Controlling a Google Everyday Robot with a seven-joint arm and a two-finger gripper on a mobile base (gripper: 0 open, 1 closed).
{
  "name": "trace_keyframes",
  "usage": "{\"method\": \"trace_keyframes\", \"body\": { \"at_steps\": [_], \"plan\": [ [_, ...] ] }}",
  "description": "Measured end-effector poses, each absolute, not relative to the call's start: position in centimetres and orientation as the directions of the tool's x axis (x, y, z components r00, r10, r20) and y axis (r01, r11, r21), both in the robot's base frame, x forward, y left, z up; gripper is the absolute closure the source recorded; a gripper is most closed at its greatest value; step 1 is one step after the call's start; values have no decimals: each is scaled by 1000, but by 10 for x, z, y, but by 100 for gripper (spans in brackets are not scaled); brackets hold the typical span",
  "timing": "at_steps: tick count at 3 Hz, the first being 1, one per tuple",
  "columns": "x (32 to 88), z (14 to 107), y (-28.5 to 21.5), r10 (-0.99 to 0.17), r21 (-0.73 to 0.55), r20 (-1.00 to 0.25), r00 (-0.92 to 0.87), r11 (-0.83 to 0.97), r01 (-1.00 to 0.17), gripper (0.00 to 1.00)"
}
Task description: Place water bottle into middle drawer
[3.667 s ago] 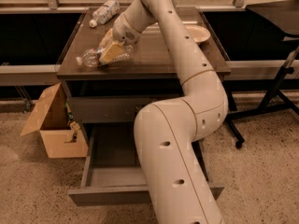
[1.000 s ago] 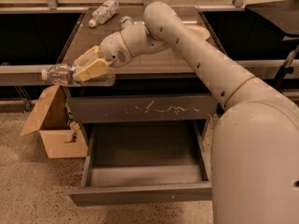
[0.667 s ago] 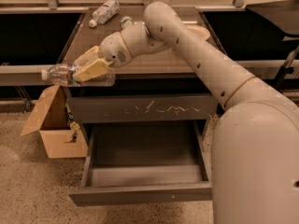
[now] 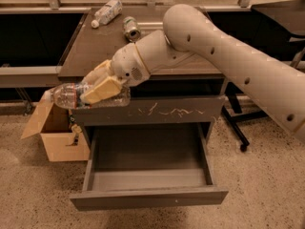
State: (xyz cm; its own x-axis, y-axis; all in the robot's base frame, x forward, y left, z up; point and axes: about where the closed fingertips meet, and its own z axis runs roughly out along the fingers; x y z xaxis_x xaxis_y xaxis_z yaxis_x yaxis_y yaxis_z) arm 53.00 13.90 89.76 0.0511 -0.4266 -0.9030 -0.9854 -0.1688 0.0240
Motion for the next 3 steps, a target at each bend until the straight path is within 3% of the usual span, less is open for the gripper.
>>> {"method": "trace_keyframes", "body": {
  "at_steps": [1, 3],
  "plan": [
    [484, 859, 117, -496, 125, -868, -37, -145, -981, 100],
    [487, 851, 119, -539, 128, -841, -39, -129, -983, 100]
  ]
}}
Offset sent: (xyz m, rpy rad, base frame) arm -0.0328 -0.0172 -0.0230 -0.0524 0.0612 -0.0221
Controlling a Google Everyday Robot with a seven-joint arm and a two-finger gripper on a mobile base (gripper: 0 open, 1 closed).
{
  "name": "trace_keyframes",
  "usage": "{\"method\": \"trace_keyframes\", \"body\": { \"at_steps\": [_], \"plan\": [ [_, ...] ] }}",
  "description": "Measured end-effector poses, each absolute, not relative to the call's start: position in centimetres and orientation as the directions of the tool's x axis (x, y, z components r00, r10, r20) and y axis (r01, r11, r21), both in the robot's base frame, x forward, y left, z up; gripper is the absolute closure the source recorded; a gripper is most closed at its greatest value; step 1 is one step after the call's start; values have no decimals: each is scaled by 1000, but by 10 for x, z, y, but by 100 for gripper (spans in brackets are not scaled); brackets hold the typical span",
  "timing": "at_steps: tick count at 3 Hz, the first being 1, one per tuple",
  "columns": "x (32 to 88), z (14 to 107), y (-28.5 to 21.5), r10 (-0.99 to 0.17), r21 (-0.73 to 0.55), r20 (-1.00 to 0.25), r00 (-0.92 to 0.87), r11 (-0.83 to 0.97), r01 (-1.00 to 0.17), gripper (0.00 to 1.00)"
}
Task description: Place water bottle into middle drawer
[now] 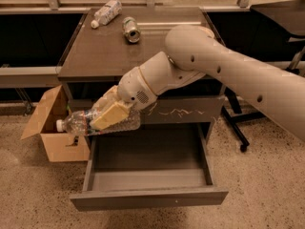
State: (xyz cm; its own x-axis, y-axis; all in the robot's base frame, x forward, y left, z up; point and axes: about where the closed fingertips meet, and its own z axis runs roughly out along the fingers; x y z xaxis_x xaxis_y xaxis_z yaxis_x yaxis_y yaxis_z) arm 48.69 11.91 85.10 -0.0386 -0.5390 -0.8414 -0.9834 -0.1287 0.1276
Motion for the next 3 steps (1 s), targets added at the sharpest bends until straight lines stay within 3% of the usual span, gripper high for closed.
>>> {"method": "trace_keyframes", "body": {
  "at_steps": [3],
  "plan": [
    [481, 705, 62, -707, 260, -664, -242, 84, -962, 100]
  ]
}}
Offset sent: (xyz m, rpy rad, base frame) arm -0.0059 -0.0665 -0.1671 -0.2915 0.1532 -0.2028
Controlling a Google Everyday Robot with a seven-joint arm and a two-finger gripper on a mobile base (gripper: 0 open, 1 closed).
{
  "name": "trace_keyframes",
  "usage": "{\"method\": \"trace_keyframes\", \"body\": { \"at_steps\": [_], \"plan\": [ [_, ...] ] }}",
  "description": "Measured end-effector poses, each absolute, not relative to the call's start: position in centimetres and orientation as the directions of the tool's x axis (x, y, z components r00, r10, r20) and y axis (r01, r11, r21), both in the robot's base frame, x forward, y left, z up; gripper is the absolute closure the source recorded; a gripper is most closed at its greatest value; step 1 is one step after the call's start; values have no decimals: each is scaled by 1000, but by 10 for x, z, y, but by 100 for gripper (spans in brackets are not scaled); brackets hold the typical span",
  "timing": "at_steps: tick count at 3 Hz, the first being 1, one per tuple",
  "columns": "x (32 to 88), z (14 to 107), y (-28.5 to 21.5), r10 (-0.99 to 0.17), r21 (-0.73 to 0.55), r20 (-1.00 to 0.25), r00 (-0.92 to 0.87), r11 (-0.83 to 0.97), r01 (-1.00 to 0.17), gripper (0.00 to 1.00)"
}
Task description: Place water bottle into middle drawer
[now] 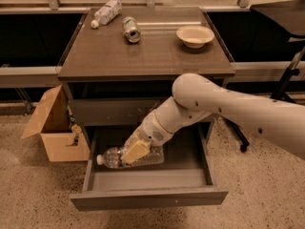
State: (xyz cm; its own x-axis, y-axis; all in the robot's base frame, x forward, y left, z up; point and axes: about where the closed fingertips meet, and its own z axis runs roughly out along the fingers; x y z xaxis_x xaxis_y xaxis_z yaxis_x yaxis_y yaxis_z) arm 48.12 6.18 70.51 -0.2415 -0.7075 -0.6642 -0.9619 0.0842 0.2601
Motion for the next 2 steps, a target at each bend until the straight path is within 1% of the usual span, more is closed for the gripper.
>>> {"method": "trace_keyframes", "body": {
  "at_steps": [1, 2],
  "plan": [
    [481, 653, 36, -702, 323, -640, -314, 125, -938, 100],
    [482, 650, 35, -702, 317, -642, -310, 125, -940, 100]
  ]
}}
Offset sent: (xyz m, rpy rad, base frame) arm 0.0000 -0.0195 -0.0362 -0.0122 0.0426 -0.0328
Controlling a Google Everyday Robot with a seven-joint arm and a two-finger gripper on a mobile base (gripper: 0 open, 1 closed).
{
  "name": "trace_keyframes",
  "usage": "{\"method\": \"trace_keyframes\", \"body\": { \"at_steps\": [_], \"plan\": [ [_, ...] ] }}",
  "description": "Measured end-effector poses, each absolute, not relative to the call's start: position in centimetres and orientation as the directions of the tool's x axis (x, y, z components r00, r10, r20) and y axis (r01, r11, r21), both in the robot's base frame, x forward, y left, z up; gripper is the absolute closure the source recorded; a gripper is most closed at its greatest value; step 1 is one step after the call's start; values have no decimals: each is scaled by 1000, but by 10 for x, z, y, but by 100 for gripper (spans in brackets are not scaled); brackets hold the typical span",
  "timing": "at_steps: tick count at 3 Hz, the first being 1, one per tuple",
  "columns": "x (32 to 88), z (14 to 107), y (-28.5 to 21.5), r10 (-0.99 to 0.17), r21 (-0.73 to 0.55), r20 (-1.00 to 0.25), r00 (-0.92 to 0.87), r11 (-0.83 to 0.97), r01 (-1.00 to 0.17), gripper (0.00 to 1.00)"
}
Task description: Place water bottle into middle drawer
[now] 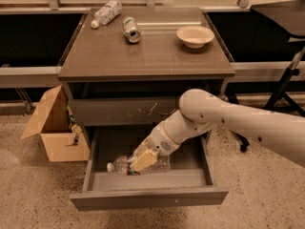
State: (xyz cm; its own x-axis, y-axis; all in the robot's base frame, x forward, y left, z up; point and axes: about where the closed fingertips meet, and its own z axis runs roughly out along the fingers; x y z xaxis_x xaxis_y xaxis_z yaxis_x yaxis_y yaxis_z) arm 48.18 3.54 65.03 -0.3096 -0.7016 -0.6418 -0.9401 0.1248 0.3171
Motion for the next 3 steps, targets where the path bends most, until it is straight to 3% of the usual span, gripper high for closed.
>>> {"method": "trace_keyframes", "body": {
  "at_steps": [3],
  "plan": [
    [518, 592, -8, -727, 178, -632, -269, 201, -963, 100]
  ]
}}
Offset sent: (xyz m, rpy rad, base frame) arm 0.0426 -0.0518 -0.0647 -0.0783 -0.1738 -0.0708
